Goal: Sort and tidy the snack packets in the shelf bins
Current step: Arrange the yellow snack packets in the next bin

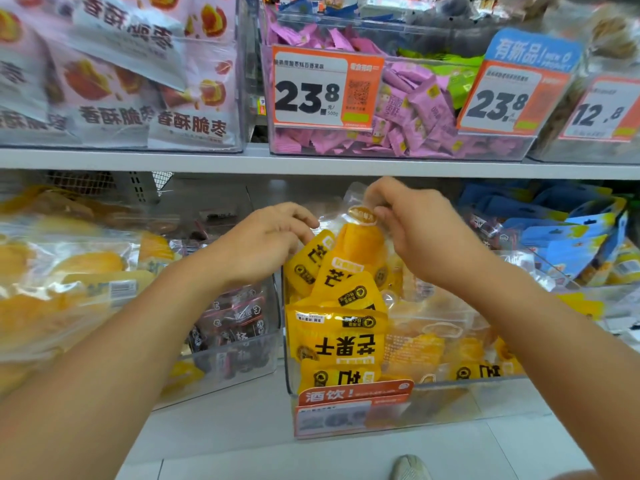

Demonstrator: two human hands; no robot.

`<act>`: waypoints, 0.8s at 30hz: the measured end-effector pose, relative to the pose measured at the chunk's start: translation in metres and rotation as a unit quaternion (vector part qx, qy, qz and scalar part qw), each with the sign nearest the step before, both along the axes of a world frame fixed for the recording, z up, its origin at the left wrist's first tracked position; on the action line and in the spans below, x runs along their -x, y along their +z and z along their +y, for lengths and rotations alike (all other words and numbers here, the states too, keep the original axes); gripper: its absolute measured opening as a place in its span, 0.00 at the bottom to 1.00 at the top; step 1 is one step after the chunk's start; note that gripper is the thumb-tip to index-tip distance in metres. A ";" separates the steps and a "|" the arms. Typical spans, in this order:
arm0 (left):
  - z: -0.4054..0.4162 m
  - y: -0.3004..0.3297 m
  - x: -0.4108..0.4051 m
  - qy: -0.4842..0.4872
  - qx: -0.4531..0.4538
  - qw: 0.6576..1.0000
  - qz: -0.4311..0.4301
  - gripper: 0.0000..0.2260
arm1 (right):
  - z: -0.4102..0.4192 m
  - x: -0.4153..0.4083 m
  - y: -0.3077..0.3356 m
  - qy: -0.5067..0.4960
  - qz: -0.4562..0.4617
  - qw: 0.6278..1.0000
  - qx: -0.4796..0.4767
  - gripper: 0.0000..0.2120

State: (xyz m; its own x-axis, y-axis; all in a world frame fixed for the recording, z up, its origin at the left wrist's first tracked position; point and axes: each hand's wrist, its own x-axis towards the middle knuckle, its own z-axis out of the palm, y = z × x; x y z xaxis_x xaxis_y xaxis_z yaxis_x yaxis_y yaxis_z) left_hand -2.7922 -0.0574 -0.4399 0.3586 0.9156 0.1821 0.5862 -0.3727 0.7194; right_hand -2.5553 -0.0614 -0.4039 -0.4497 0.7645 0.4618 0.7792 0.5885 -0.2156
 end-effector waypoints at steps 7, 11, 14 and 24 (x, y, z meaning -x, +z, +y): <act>-0.008 0.003 -0.009 0.013 -0.054 0.997 0.058 0.28 | 0.003 0.036 -0.013 0.067 0.000 0.993 0.095 0.05; -0.008 0.006 -0.013 0.041 -0.061 0.996 0.048 0.23 | 0.004 0.022 -0.004 0.038 0.135 0.979 0.149 0.13; -0.003 0.012 -0.008 0.045 -0.006 0.997 0.068 0.19 | -0.014 0.010 0.014 -0.009 0.073 0.996 0.045 0.17; 0.002 0.012 0.003 0.050 0.010 0.994 0.100 0.44 | -0.021 -0.009 0.011 0.084 -0.120 0.946 0.289 0.19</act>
State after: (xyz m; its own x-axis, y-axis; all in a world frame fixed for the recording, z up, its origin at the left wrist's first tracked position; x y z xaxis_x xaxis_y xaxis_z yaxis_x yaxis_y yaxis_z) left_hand -2.7952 -0.0550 -0.4283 0.2936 0.9509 0.0981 0.7515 -0.2930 0.5911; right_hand -2.5467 -0.0821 -0.3929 -0.6262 0.7665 -0.1425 0.7526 0.5466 -0.3671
